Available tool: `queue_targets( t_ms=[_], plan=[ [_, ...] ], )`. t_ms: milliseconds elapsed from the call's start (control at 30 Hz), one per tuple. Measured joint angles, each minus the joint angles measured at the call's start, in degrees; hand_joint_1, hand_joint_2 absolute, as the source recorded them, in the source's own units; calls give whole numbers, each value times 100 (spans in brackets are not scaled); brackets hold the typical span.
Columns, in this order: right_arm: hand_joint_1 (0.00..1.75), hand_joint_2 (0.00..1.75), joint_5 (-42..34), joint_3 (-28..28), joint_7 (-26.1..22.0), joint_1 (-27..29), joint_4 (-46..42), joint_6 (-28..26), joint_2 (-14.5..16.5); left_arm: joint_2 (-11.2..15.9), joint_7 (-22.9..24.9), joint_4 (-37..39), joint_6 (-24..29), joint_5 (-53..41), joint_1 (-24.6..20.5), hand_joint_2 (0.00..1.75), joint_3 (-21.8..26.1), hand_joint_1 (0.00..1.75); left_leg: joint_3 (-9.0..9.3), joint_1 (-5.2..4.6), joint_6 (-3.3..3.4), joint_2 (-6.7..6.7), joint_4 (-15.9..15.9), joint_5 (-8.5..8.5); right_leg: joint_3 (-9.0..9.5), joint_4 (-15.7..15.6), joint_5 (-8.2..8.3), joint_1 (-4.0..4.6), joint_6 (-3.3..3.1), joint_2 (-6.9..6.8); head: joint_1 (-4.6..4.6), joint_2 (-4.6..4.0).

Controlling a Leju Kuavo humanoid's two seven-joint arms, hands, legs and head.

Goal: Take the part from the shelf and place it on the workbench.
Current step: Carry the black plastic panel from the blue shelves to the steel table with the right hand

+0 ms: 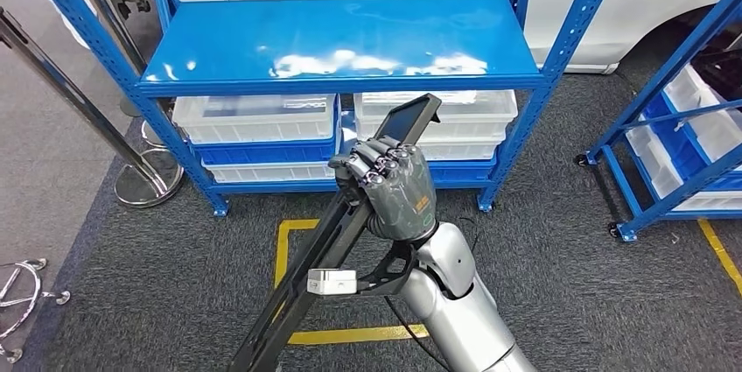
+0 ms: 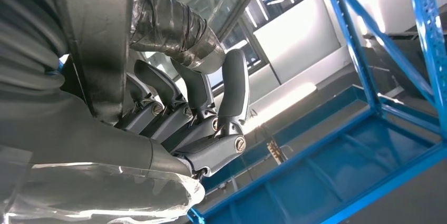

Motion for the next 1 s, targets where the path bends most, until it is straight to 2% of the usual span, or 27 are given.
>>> queue_targets(
  t_ms=[33,67,100,133,167,200,267,300,333,367,433,467,500,533,567,600,667,700,733,800,833,867,933,967,1000],
  plan=[
    [175,175,1,0,-4,11,0,-1,1,17,5,0,-1,0,18,175,-12,0,164,12,-16,1,-157,120,-77,37,34,-9,18,0,0,0],
    [175,175,2,0,-7,18,-1,-1,3,32,7,0,-2,0,30,175,-21,0,421,26,-27,1,-500,272,-149,80,61,-19,40,1,0,0],
    [175,175,4,-1,-9,21,-3,-1,8,45,9,0,-3,0,34,175,-29,0,703,29,-31,-2,-914,348,-218,123,88,-24,69,2,0,0],
    [175,175,11,-2,-9,23,-5,-1,15,53,9,0,-5,-1,35,175,-34,0,911,18,-7,-14,-1241,393,-268,158,115,-26,104,3,1,0],
    [175,175,18,-3,-9,26,-7,-1,22,58,9,0,-7,-1,40,175,-36,0,1026,4,23,-27,-1450,389,-299,183,142,-24,140,4,2,0],
    [175,175,25,-5,-10,28,-8,-1,30,61,9,0,-8,-1,45,175,-37,0,1050,-17,64,-39,-1523,366,-315,189,179,-22,180,4,3,0],
    [175,175,37,-13,-11,35,-8,-1,37,69,12,0,-10,-1,59,175,-38,0,980,-22,159,-38,-1529,444,-332,185,234,-23,256,11,4,0],
    [175,175,41,-22,-14,37,-8,-1,37,73,14,0,-12,-1,56,175,-39,0,940,-17,213,-28,-1533,496,-369,227,164,-30,289,20,4,0],
    [175,175,44,-33,-16,39,-8,-1,36,75,16,0,-14,-1,53,175,-40,0,885,-9,270,-15,-1545,560,-433,365,-18,-36,315,29,5,0],
    [175,175,46,-46,-21,40,-8,-1,35,76,18,0,-16,-1,49,175,-42,0,825,-5,314,-2,-1550,625,-519,605,-286,-45,335,37,5,0],
    [175,175,46,-68,-37,51,-8,-1,35,77,23,0,-18,-1,45,175,-44,0,669,-24,358,10,-1540,744,-703,1299,-834,-50,361,42,4,0],
    [175,175,48,-79,-46,61,-8,-1,35,78,26,0,-18,-1,46,175,-44,0,584,-35,359,14,-1531,802,-744,1597,-951,-49,368,43,4,0],
    [175,175,49,-91,-56,72,-8,-1,34,79,29,0,-18,-2,46,175,-44,0,494,-45,358,18,-1521,861,-722,1773,-946,-49,368,43,3,0],
    [175,175,51,-100,-65,80,-8,-1,34,79,31,0,-19,-3,46,175,-44,0,403,-56,353,20,-1509,919,-612,1775,-830,-48,357,43,4,0],
    [175,175,56,-107,-74,85,-8,-1,35,80,32,0,-19,-5,45,175,-44,0,315,-67,344,21,-1499,978,-396,1587,-668,-46,333,44,3,0],
    [175,175,61,-111,-82,85,-10,-1,37,80,32,0,-20,-6,43,175,-45,0,248,-75,331,20,-1490,1035,-109,1241,-572,-39,294,47,2,0],
    [175,175,74,-116,-96,82,-26,-1,52,81,32,0,-20,-8,41,175,-49,0,167,-86,286,19,-1493,1136,441,488,-606,1,214,54,-1,0],
    [175,175,79,-120,-100,75,-37,-1,63,82,32,0,-21,-9,38,175,-52,0,160,-76,254,20,-1506,1187,577,255,-665,29,181,58,2,0],
    [175,175,83,-125,-103,64,-47,-1,74,82,32,0,-23,-11,34,175,-57,0,155,-63,217,22,-1532,1245,622,148,-677,59,159,60,3,0],
    [175,175,86,-134,-106,46,-54,-1,85,82,31,0,-26,-16,27,175,-67,0,137,-42,141,16,-1579,1318,564,67,-544,59,83,46,9,0],
    [175,175,86,-136,-107,43,-54,0,86,82,31,0,-27,-19,26,175,-71,0,96,-40,112,9,-1538,1239,518,35,-472,46,34,34,8,0],
    [175,175,87,-137,-107,47,-54,1,90,82,31,0,-27,-21,33,175,-73,0,32,-40,90,3,-1392,1040,454,9,-389,25,-14,23,7,0],
    [175,175,88,-138,-108,56,-54,1,98,84,31,0,-30,-25,43,175,-74,0,-148,-27,57,0,-746,437,284,7,-247,21,-63,15,4,0],
    [175,175,89,-138,-108,60,-53,1,101,85,31,0,-32,-26,46,175,-74,0,-218,-24,39,1,-359,212,185,14,-171,24,-66,12,4,0],
    [175,175,89,-138,-109,65,-52,1,101,85,29,0,-35,-27,45,175,-75,0,-236,-22,23,1,-58,129,82,23,-95,27,-61,8,4,0]
  ],
)
